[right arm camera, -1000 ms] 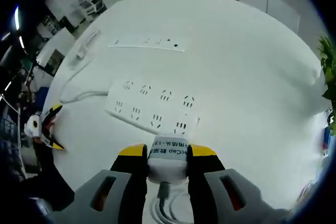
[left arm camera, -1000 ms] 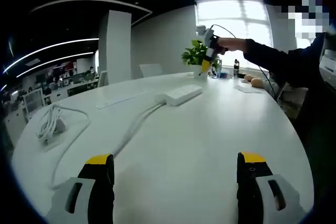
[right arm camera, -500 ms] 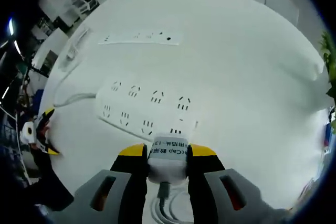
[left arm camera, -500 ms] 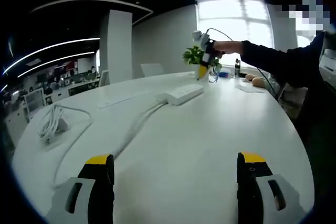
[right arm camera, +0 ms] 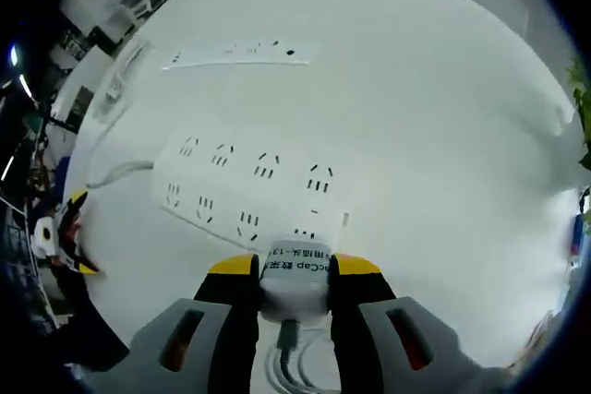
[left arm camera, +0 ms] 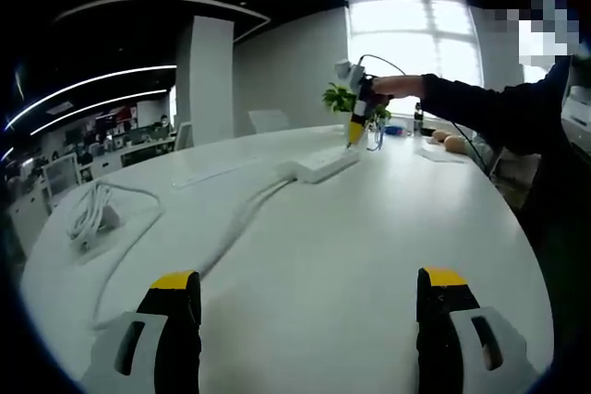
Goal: Straighten the power strip on the desk, plug the charger into it
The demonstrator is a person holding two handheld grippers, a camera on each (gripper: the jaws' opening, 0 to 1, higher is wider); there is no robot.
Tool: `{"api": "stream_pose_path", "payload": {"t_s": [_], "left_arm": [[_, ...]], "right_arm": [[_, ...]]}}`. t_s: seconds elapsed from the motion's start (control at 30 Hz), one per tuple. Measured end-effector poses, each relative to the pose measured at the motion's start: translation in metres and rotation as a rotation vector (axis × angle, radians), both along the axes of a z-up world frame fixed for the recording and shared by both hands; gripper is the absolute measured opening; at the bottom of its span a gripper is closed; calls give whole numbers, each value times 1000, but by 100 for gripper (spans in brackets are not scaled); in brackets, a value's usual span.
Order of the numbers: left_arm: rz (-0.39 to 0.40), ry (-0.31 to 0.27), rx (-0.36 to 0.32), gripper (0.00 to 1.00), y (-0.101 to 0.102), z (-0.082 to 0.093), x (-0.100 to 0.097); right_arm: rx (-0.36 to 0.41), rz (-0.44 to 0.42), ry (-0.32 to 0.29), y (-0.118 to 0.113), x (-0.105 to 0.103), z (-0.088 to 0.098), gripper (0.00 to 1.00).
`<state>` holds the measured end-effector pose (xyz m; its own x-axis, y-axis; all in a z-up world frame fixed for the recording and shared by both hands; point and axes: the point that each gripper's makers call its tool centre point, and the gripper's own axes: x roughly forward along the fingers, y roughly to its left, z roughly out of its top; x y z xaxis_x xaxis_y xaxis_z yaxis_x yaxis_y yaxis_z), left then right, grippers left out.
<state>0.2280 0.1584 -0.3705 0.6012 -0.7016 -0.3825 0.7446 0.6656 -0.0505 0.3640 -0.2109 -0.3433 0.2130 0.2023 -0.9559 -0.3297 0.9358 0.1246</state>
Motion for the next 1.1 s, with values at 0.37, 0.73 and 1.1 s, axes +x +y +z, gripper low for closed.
{"api": "stream_pose_path", "payload": {"t_s": [0.37, 0.73, 1.1], "left_arm": [[2, -3, -1, 99, 2, 1, 2], [-3, -5, -3, 99, 0, 0, 3], [-10, -9, -3, 99, -1, 1, 2]], "right_arm": [[0, -19, 16, 1, 2, -5, 28], [-34, -57, 22, 4, -1, -7, 28], [-69, -71, 29, 5, 3, -7, 27]]}}
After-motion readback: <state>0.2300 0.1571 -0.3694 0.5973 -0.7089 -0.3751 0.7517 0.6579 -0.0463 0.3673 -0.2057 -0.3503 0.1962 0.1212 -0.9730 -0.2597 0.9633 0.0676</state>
